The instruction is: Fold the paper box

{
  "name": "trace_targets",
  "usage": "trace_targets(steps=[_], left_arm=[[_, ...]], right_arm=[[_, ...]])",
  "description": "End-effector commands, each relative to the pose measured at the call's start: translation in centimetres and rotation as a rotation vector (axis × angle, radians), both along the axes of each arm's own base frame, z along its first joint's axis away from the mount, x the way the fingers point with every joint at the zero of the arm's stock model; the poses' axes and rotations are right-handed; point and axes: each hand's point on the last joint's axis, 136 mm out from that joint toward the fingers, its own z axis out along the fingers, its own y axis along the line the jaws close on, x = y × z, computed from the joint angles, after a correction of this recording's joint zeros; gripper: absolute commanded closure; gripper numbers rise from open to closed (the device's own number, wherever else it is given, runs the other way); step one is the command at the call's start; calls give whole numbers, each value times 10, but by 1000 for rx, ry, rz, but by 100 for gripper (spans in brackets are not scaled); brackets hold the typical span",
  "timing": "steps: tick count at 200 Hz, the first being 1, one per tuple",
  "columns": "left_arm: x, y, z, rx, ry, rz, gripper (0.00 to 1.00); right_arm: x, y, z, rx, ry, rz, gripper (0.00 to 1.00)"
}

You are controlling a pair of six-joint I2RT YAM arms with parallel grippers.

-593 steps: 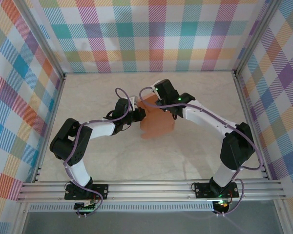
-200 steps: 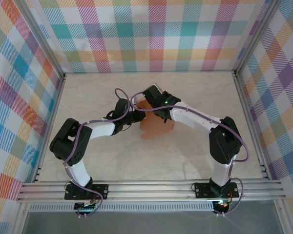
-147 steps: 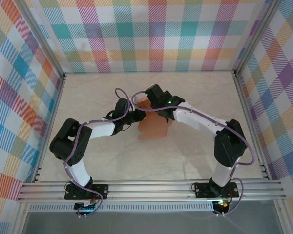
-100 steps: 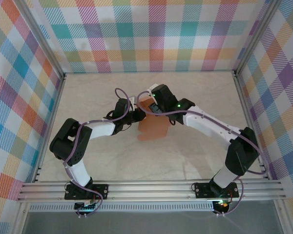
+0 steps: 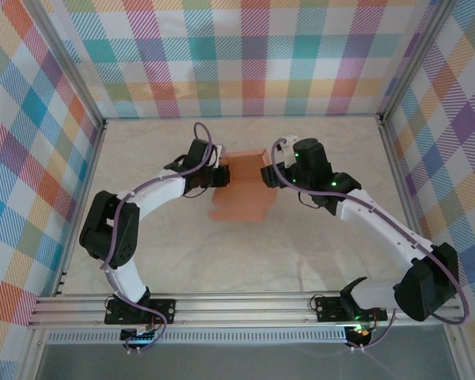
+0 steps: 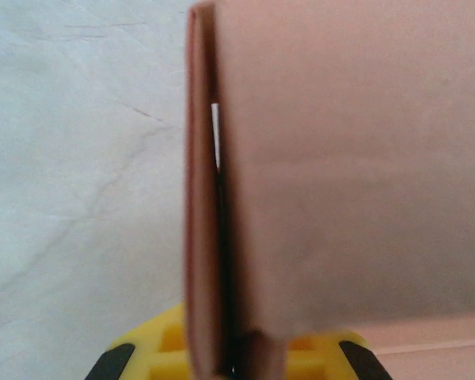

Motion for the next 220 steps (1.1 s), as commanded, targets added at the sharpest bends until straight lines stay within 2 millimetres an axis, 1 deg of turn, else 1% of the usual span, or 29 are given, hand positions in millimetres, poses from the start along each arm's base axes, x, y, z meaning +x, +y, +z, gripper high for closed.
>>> trace_targets(steps=[1, 11, 21, 54, 69, 82, 100, 112, 123, 138, 158, 168, 183, 188, 202, 220], left_arm=[[-50, 48, -30, 318, 224, -95, 100], [-58, 59, -31, 387, 275, -114, 100], [-67, 65, -32, 437, 320, -148, 100], [-88, 80, -36, 589, 462, -241, 100], [-94, 90, -38, 661, 526, -266, 100], [-95, 94, -42, 702, 563, -287, 100], [-97, 94, -48, 725, 623, -329, 100], [-103, 94, -55, 739, 687, -368, 100], [-101, 96, -59, 770, 705, -377, 100], [-99, 92, -64, 769, 722, -395, 100], [-93, 89, -66, 779, 729, -401, 100], [-91, 87, -65, 776, 730, -405, 97], [-86, 84, -61, 770, 714, -403, 91], [-85, 83, -59, 762, 711, -402, 87], [-81, 79, -52, 759, 689, -404, 81], [-78, 74, -42, 737, 651, -403, 71]], right_arm=[[-4, -4, 4, 100, 28, -20, 23], [-5, -9, 0, 101, 40, -31, 23], [-4, -14, -4, 104, 48, -39, 23], [-3, -16, -19, 120, 78, -29, 23], [-1, -17, -25, 109, 80, -35, 23], [0, -21, -30, 93, 82, -51, 23], [0, -24, -37, 74, 85, -60, 23], [-2, -26, -41, 65, 86, -62, 23], [-3, -29, -45, 53, 89, -68, 23], [-4, -33, -48, 41, 85, -74, 23], [-4, -38, -52, 41, 90, -88, 23], [-3, -39, -53, 44, 90, -90, 23], [0, -40, -53, 44, 89, -87, 23], [0, -40, -52, 42, 86, -83, 23], [4, -39, -50, 33, 76, -73, 23], [6, -37, -48, 28, 71, -51, 23]])
